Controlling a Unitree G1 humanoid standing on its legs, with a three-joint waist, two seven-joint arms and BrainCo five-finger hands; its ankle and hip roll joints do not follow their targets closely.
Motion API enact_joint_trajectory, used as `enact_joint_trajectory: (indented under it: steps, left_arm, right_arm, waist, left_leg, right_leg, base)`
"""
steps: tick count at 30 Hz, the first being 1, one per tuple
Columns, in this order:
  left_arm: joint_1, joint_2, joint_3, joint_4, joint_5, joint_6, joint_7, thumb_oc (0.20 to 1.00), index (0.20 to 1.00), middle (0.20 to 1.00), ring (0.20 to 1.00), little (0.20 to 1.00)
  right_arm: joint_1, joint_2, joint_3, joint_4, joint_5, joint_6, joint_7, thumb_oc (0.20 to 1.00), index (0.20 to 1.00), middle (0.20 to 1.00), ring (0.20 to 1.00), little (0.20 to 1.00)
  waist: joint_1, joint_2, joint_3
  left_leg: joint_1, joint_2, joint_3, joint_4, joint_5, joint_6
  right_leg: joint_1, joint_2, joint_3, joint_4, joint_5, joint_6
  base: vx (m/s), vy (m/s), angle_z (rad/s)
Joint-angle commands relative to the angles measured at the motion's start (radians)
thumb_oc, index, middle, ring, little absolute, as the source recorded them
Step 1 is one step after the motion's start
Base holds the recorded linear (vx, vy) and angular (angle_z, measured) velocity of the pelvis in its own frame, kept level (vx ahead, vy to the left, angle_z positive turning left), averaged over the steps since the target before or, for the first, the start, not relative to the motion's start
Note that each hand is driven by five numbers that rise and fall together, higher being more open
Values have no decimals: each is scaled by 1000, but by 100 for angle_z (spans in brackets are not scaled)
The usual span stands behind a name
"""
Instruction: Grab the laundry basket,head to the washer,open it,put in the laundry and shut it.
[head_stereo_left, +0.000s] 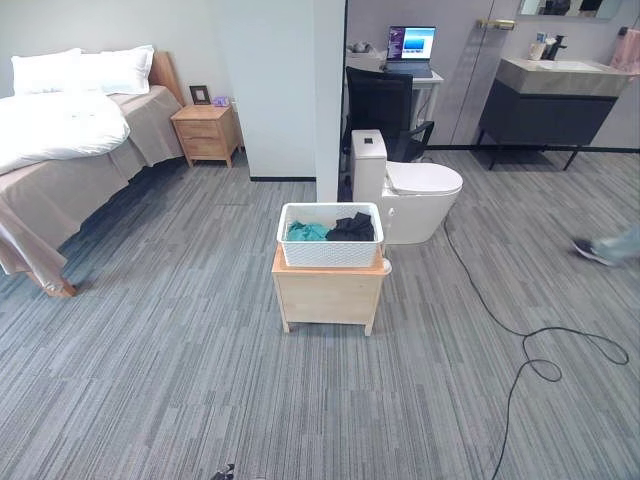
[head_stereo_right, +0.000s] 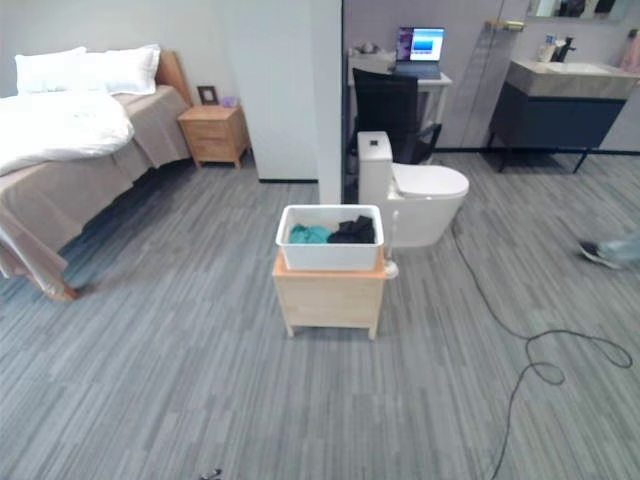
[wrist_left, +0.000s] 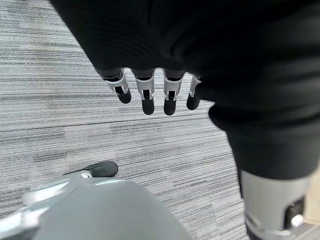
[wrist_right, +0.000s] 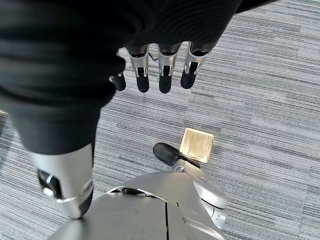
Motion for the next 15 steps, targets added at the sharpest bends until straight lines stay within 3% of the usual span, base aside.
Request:
enact_joint_trajectory:
  steps: [1, 15]
  left_arm:
    - [-71, 15, 5, 49, -14, -29, 7, 1000, 1000, 1000, 1000, 1000]
    - [-68, 8, 6, 56, -18, -30, 6, 1000, 1000, 1000, 1000, 1000]
  right_arm:
    - [-42, 27, 18, 68, 17, -16, -3, 1000, 1000, 1000, 1000, 1000]
    - [-40, 27, 19, 70, 16, -17, -5, 1000, 1000, 1000, 1000, 1000]
  waist:
    - [6, -44, -22]
    - [4, -43, -21]
  left_leg:
    - [-34, 28, -56, -29, 25, -39]
    - [-37, 29, -55, -29, 27, -39]
  right_leg:
    - [-3, -73, 40, 8, -4, 101]
    - [-5, -71, 44, 8, -5, 101]
  base:
    - [0, 0, 0]
    - [0, 0, 0]
